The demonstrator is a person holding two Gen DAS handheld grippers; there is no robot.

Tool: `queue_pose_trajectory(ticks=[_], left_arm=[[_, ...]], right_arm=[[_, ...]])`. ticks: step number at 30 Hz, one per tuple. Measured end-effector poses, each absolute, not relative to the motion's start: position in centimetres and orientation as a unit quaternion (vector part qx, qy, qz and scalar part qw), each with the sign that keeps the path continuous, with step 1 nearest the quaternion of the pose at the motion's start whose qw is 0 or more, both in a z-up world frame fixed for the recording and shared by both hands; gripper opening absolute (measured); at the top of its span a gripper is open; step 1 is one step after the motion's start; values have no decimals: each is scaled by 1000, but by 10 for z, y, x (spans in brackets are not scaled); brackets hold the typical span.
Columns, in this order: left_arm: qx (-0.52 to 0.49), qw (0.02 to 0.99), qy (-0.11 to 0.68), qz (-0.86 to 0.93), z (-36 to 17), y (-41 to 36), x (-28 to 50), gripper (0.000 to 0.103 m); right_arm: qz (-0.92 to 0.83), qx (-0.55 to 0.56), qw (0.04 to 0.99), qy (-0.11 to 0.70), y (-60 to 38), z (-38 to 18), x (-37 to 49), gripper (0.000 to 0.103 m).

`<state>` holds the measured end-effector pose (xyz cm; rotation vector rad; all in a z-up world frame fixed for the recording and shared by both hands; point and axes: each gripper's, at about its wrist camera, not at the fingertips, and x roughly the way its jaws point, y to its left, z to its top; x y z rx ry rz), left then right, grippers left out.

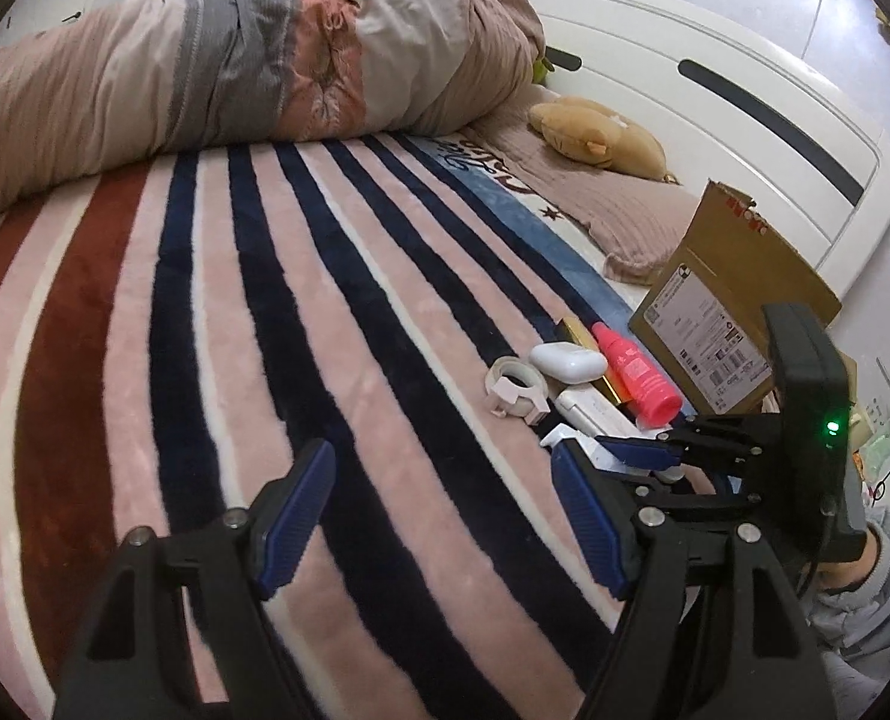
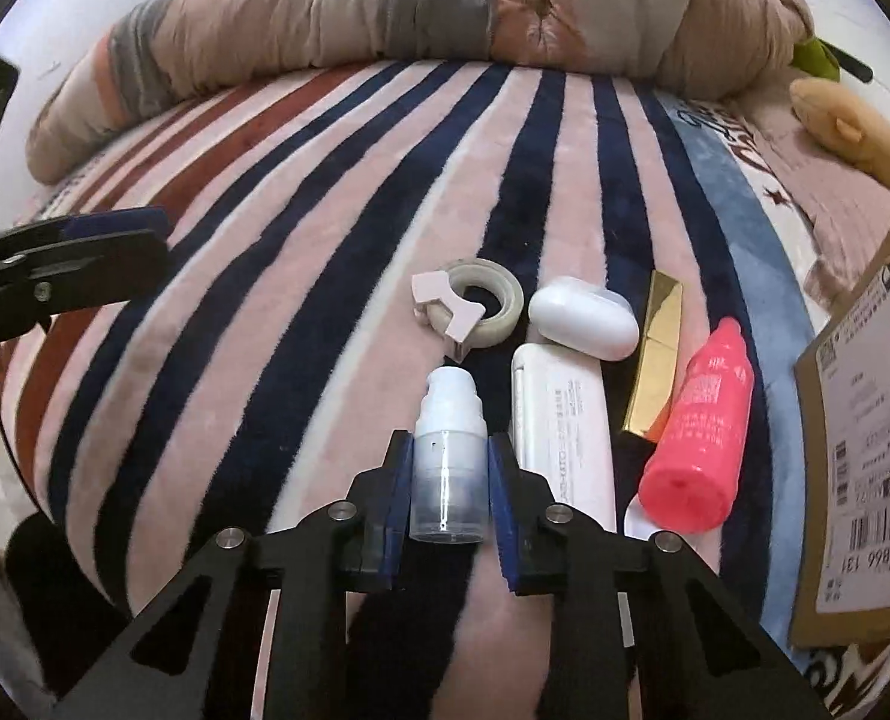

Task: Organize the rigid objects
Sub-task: 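Grasp the small white bottle with the right gripper, then grasp the tape roll with the left gripper while the right gripper holds the bottle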

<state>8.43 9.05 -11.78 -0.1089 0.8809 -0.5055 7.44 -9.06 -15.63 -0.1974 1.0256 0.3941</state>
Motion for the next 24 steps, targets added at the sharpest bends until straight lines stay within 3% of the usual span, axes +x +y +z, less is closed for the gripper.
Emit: queue_pose_trajectory(ticks=[7, 13, 15, 24], left_arm=[[-19, 854, 447, -264, -141, 50, 116, 71], [12, 844, 461, -275, -171, 4, 148, 51], [17, 849, 452, -273, -171, -1, 153, 39], [43, 861, 434, -261, -152, 5, 142, 39]], right_arm=[[200, -75, 869, 447, -116, -115, 63, 20], [189, -70, 891, 408, -150, -72, 56, 20], [189, -62, 895, 400, -158, -63, 57, 20], [180, -34, 916, 356, -192, -17, 50, 20]])
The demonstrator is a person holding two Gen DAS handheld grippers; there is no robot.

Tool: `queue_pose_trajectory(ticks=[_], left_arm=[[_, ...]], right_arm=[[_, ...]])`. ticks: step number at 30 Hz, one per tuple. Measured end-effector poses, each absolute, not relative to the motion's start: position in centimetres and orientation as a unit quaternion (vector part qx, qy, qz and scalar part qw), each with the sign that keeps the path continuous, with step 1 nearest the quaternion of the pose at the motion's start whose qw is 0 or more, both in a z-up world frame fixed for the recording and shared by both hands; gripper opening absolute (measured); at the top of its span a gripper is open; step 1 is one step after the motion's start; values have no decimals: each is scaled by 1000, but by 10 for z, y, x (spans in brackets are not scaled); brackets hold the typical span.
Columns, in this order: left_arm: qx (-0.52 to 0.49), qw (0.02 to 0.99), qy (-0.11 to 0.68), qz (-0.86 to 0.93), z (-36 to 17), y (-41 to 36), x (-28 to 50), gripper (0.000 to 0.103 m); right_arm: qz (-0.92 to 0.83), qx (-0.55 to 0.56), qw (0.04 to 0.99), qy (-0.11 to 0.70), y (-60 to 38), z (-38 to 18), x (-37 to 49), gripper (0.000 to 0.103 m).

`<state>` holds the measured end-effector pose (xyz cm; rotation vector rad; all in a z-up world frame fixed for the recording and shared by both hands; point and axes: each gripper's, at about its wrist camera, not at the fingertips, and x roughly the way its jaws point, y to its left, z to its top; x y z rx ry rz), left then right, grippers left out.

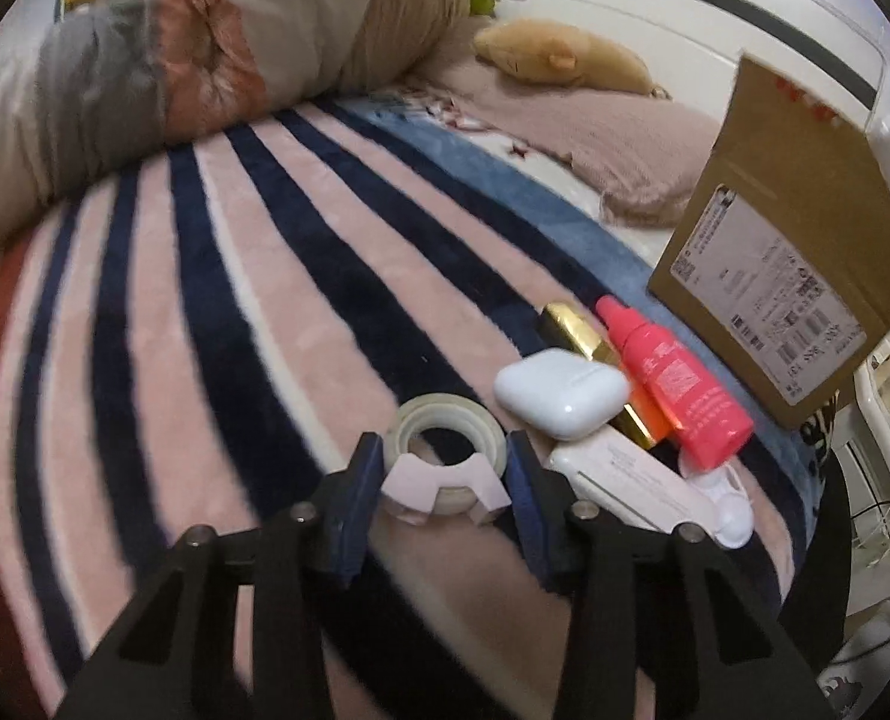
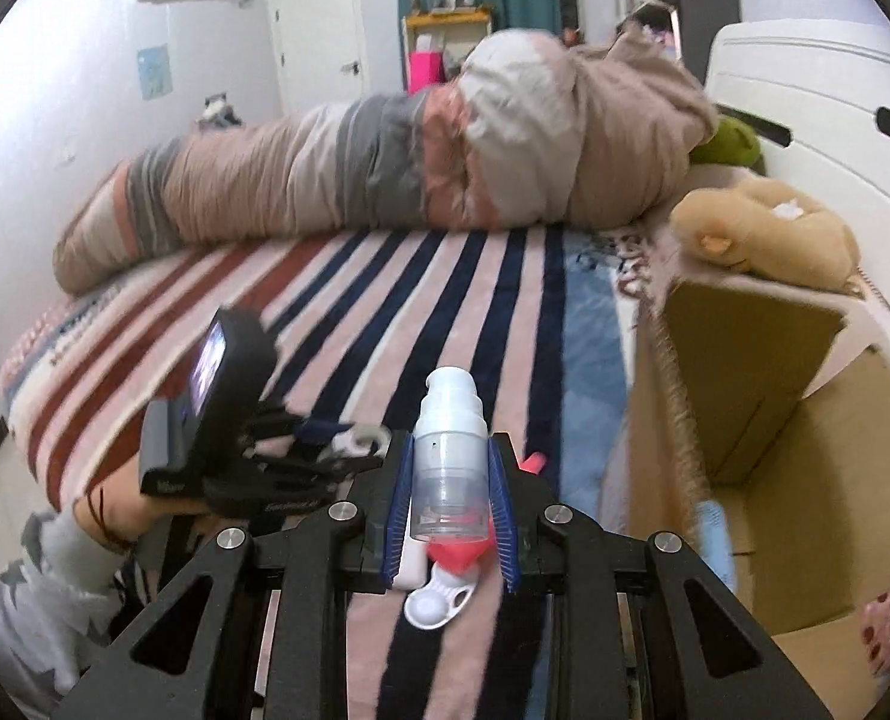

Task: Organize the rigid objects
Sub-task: 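Grasp the tape roll with the left gripper while the right gripper holds the bottle, then lower the bottle and tape roll into the box and open both grippers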

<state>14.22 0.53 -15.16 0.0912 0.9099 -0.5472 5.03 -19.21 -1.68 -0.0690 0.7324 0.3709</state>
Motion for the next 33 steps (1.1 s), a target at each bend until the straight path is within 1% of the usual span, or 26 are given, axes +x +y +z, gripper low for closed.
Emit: queue_pose_trajectory(ticks=[4, 7, 9, 12, 15, 19, 23, 24, 26, 27, 28, 30, 33], left_arm=[[49, 878, 404, -253, -106, 19, 121, 38], [48, 892, 369, -257, -56, 18, 102, 38], [44, 897, 346, -271, -25, 9, 90, 38], [52, 895, 320, -307, 17, -30, 79, 39], [80, 881, 310, -349, 42, -87, 78, 39], [120, 857, 330, -377, 45, -164, 93, 39], [155, 841, 367, -367, 30, -213, 112, 39], [166, 837, 375, -362, 24, -221, 117, 39], [179, 832, 392, -350, 13, -233, 124, 40], [182, 829, 404, -340, 7, -237, 130, 45], [182, 830, 410, -333, 4, -240, 133, 47], [180, 831, 415, -326, 0, -240, 136, 57], [169, 835, 407, -330, 4, -236, 134, 66]], right_arm=[[198, -7, 925, 325, -215, 18, 43, 20], [197, -7, 935, 296, -235, 46, 36, 20], [184, -11, 938, 293, -249, 55, 35, 20], [152, -27, 940, 303, -279, 55, 34, 20], [134, -32, 935, 326, -307, 40, 35, 20], [122, -38, 927, 354, -338, 14, 45, 20], [117, -56, 922, 365, -351, -1, 50, 21], [118, -60, 921, 365, -356, -4, 51, 23], [125, -55, 921, 364, -362, -6, 52, 30], [129, -51, 922, 363, -365, -5, 52, 34], [132, -50, 922, 360, -367, -5, 51, 34], [134, -50, 924, 355, -369, -4, 49, 35], [139, -47, 924, 354, -369, -2, 47, 35]])
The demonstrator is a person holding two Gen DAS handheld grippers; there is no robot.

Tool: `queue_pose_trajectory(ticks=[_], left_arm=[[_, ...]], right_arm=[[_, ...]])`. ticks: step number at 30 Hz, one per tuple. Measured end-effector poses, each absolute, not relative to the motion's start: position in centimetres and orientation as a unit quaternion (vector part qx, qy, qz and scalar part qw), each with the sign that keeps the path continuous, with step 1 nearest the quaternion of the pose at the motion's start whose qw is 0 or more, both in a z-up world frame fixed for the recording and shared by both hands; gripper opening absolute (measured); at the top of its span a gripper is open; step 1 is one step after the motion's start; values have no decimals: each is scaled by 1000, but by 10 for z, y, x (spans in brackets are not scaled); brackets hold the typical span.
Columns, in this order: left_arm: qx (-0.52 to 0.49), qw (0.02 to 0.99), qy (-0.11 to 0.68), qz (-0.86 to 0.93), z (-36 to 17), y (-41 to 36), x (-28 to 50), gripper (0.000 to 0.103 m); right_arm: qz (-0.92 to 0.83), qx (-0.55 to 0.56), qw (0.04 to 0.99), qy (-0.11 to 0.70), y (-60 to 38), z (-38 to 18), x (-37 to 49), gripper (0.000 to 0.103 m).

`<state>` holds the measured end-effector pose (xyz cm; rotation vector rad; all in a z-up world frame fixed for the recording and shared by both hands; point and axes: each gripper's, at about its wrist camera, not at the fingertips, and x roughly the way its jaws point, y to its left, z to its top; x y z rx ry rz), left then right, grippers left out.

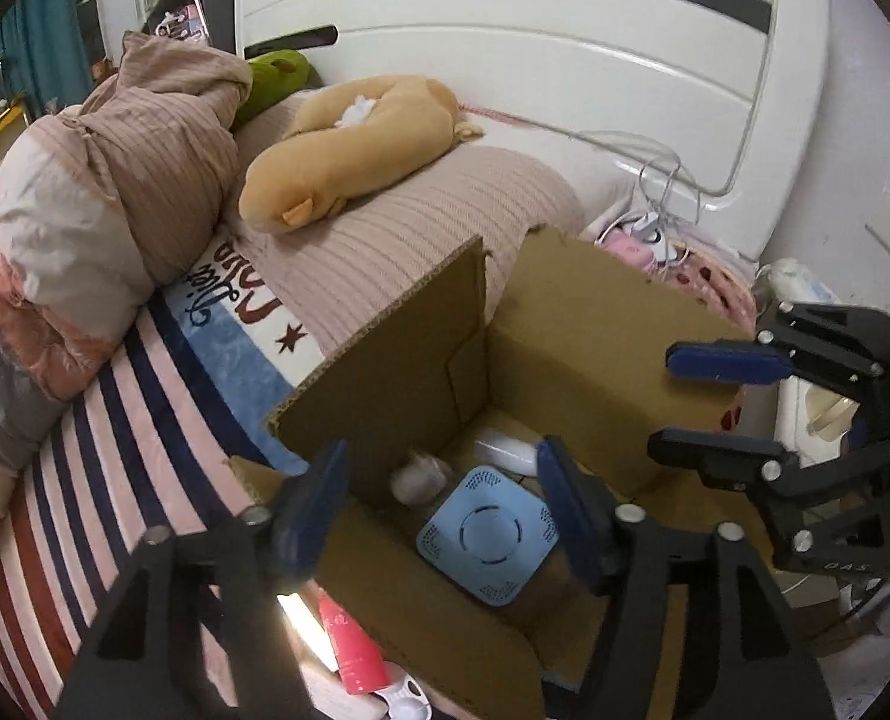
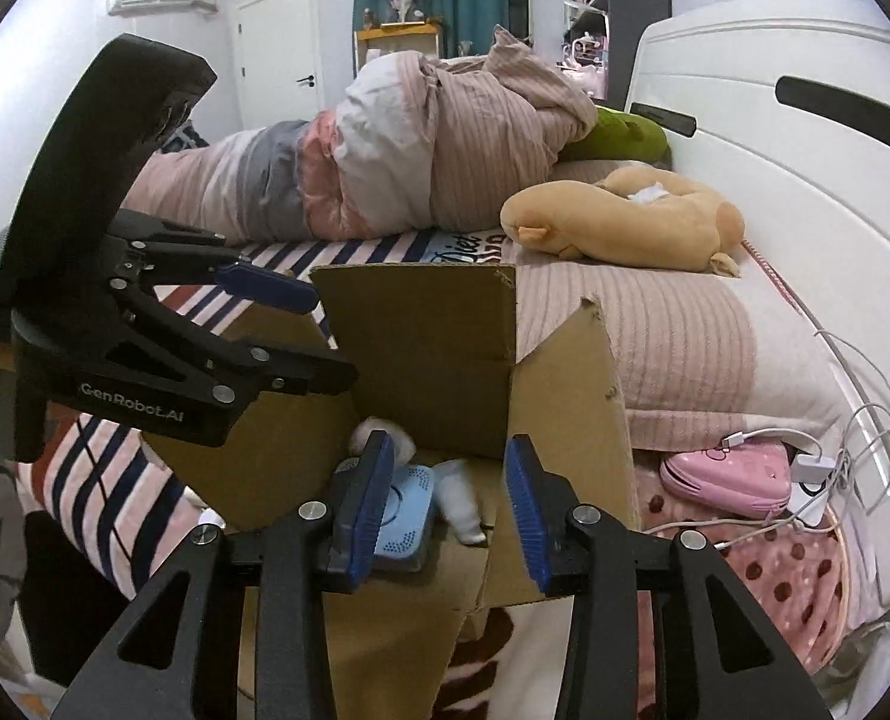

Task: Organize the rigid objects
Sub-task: 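Lower the bottle and tape roll into the box and open both grippers, then grasp the white earbud case with the left gripper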

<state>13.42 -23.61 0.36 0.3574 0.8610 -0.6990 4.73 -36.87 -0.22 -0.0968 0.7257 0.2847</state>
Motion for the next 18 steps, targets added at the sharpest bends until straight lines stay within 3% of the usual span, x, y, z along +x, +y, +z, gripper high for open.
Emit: queue_pose_trajectory(ticks=[10, 18], left_arm=[[110, 884, 352, -289, 48, -130, 105, 68], [63, 902, 360, -230, 9, -7, 83, 69]], right_arm=[[177, -50, 924, 335, -313, 21, 31, 35], [257, -57, 909, 323, -202, 32, 19, 35]])
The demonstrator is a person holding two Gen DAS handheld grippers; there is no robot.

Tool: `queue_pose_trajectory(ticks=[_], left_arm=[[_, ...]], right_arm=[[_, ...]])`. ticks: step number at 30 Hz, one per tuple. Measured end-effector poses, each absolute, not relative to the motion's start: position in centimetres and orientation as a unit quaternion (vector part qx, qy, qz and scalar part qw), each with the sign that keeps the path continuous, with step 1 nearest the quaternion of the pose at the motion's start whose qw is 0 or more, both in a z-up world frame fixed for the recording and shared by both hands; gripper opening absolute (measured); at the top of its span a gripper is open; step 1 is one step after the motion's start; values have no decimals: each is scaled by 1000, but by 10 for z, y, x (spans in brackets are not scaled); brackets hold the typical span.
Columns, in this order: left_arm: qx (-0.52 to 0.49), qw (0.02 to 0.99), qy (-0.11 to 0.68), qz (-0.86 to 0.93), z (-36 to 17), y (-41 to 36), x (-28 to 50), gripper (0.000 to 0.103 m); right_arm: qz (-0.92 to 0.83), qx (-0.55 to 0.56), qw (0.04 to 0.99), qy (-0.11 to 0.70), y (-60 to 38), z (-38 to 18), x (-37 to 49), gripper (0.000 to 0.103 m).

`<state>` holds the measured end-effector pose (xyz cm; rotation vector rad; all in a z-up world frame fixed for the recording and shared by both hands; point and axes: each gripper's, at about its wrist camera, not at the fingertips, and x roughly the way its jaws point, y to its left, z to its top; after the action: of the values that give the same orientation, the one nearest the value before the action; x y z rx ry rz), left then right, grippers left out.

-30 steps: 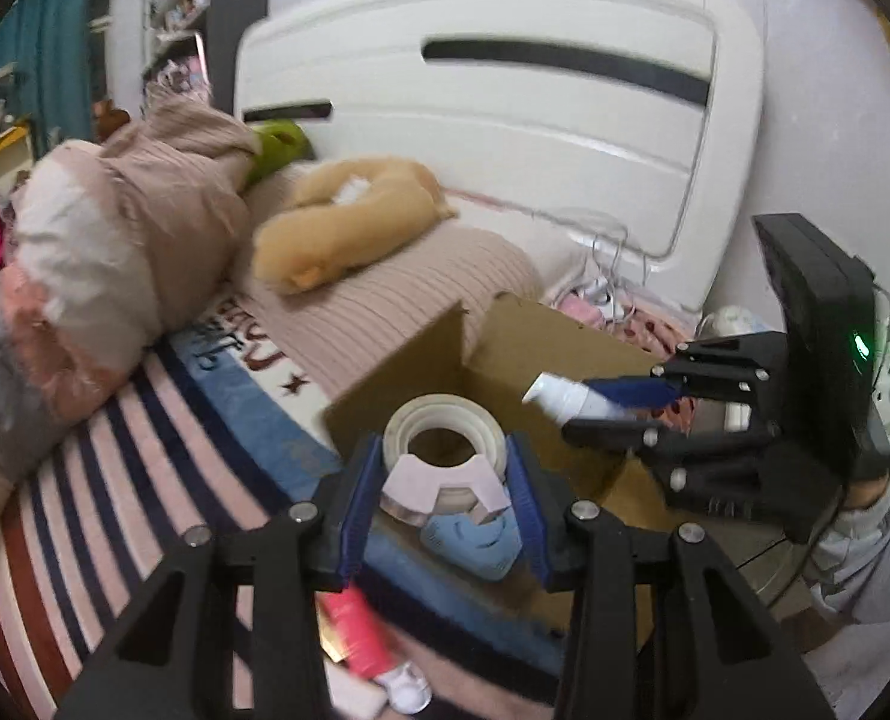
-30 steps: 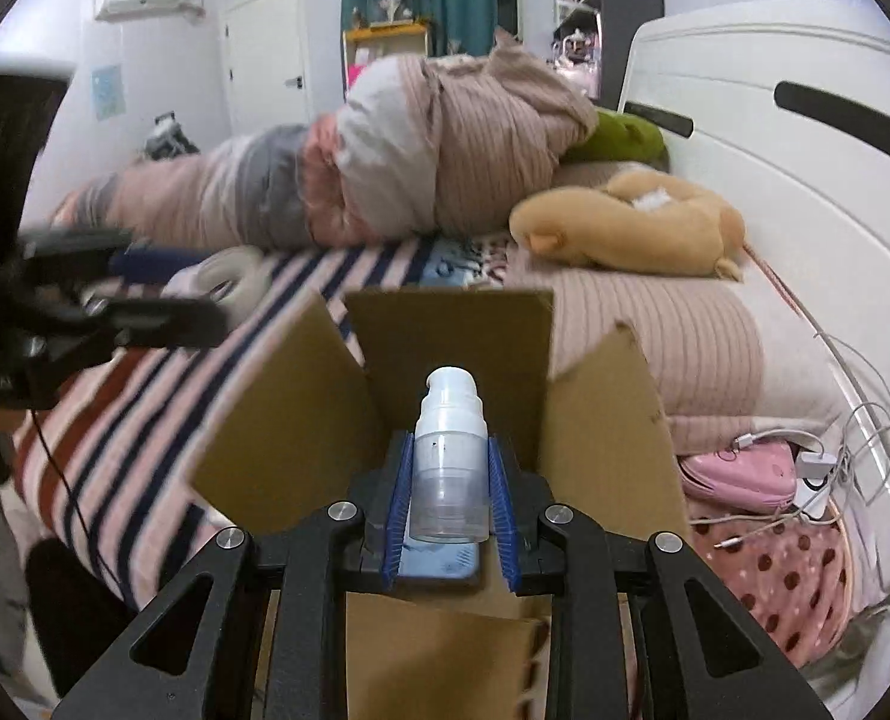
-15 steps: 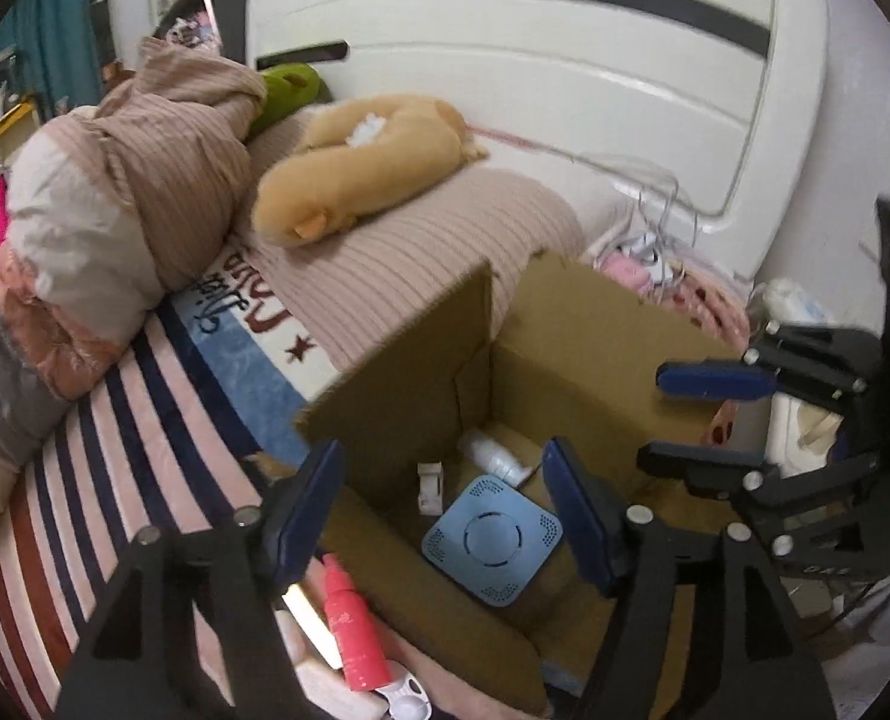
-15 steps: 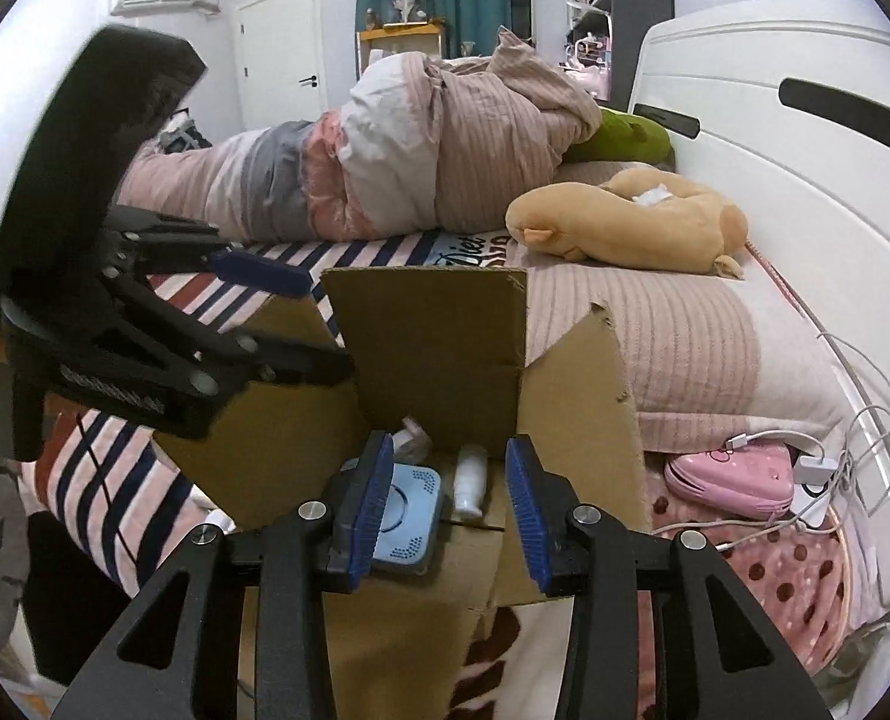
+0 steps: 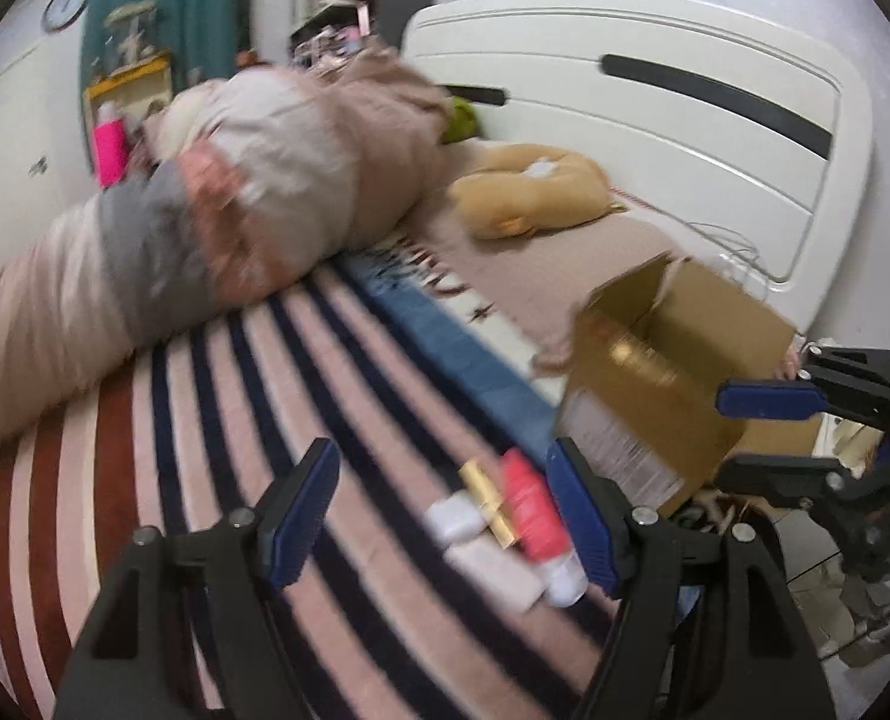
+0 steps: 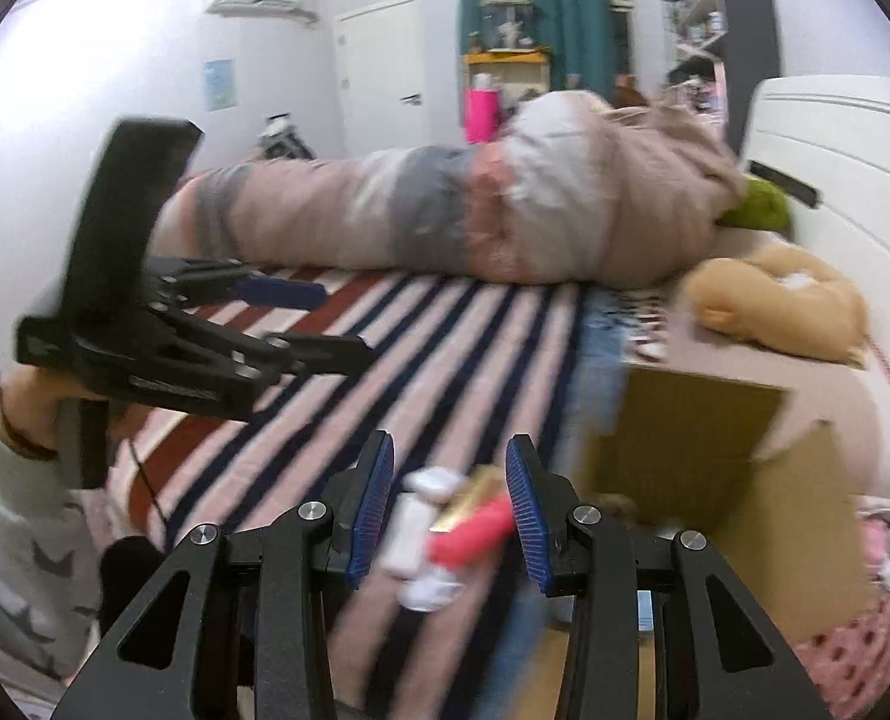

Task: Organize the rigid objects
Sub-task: 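Grasp the white earbud case with the left gripper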

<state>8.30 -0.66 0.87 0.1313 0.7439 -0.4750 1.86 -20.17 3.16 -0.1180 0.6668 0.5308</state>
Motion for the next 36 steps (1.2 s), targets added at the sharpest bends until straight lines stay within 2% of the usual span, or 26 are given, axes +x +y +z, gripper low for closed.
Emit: queue_pose_trajectory(ticks=[6, 11, 15, 22, 31, 33, 35, 36], left_arm=[[28, 893, 389, -226, -52, 45, 78, 69], [16, 880, 413, -234, -90, 53, 83, 69], [0, 871, 421, -253, -109, 52, 88, 69], [-10, 858, 427, -285, -124, 41, 105, 69], [3, 806, 454, -379, -156, -23, 162, 68], [11, 803, 464, -373, -166, -38, 171, 60], [28, 803, 459, -379, -172, -49, 174, 58], [25, 802, 455, -387, -172, -50, 175, 49]], right_arm=[[283, -48, 875, 390, -140, -28, 22, 35], [240, -47, 854, 460, -131, -96, 46, 35], [205, -59, 846, 489, -132, -126, 68, 35], [183, -94, 839, 504, -129, -156, 83, 32], [204, -84, 843, 490, -142, -148, 64, 31], [211, -74, 840, 494, -147, -150, 66, 31], [215, -71, 838, 497, -149, -152, 69, 31], [218, -69, 836, 498, -151, -153, 70, 31]])
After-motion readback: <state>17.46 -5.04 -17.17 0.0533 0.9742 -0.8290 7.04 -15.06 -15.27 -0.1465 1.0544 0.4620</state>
